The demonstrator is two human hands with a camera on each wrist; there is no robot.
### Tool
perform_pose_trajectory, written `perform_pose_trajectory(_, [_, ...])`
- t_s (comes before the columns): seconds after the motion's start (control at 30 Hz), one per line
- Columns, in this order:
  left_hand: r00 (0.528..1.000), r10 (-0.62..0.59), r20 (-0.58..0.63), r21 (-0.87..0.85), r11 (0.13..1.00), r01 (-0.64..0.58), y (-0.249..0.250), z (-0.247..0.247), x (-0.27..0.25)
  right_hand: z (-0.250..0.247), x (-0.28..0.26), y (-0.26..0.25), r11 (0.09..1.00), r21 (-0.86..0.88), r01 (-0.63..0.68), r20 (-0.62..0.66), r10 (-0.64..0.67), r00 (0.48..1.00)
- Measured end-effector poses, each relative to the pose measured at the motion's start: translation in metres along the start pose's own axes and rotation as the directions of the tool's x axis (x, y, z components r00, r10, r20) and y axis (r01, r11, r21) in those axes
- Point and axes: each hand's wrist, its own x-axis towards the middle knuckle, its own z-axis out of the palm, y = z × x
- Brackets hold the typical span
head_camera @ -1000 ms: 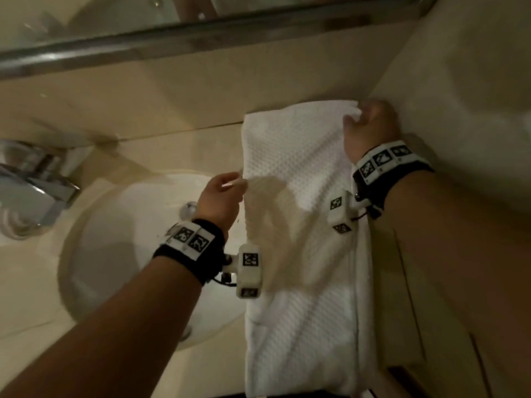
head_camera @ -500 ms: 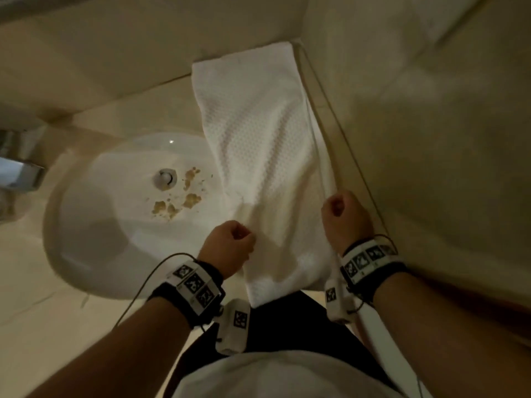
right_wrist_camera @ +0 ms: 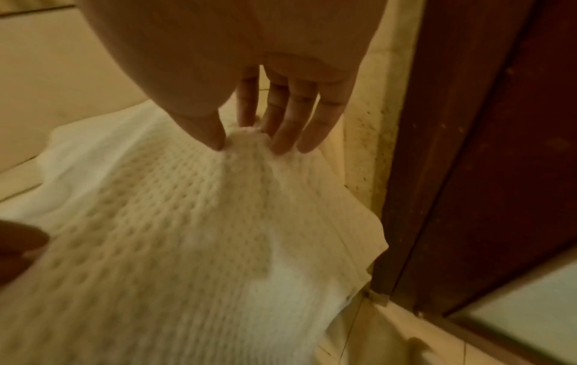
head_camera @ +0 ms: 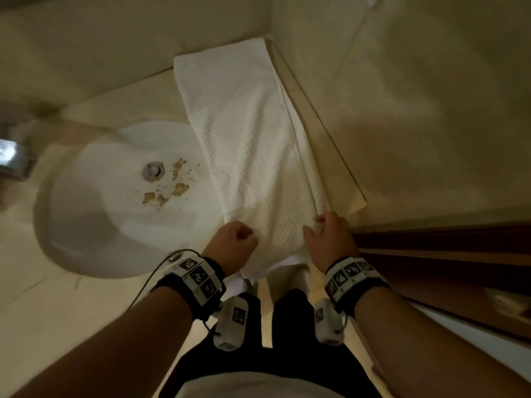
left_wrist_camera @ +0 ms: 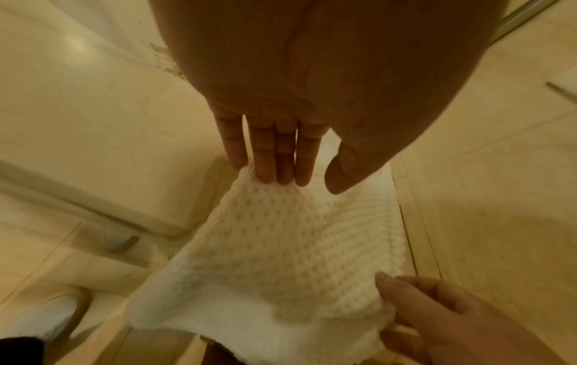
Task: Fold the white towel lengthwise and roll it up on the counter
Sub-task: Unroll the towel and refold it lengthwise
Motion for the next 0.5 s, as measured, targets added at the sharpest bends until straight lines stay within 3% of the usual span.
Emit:
perform_pose_trajectory(0.07, [0.999,-0.023,-0.037,-0.001,1.0,0.023,0.001,0.004,0.0,-0.001,0.004,0.003,0.999,-0.044,-0.01,0.046,0.012,0.999])
perform_pose_trajectory(0.2, [0.992,-0.046,-0.118,0.001,0.999,0.047,0.003,0.022,-0.005,-0.007,0.008,-0.001,0.929,-0.365,0.059,0.075,-0.033,0.997])
perform_pose_trajectory(0.27, [0.987,-0.058,-0.148,0.001,0.998,0.058,0.003,0.029,-0.008,-0.006,0.007,-0.005,0.919,-0.392,0.028,0.065,-0.002,0.998])
perform_pose_trajectory(0.33, [0.981,-0.077,-0.179,-0.01,0.997,0.076,0.005,0.035,-0.009,-0.005,0.01,-0.003,0.95,-0.305,0.064,0.108,-0.032,0.994])
perform_pose_trajectory(0.4, [0.974,-0.094,-0.205,-0.01,0.995,0.095,0.007,0.037,-0.009,-0.01,0.013,-0.001,0.99,-0.077,0.12,0.177,-0.105,0.979])
perform_pose_trajectory(0.5, [0.97,-0.129,-0.207,-0.027,0.992,0.126,0.008,0.043,-0.007,-0.027,0.007,0.008,0.965,0.203,0.166,0.105,-0.19,0.976])
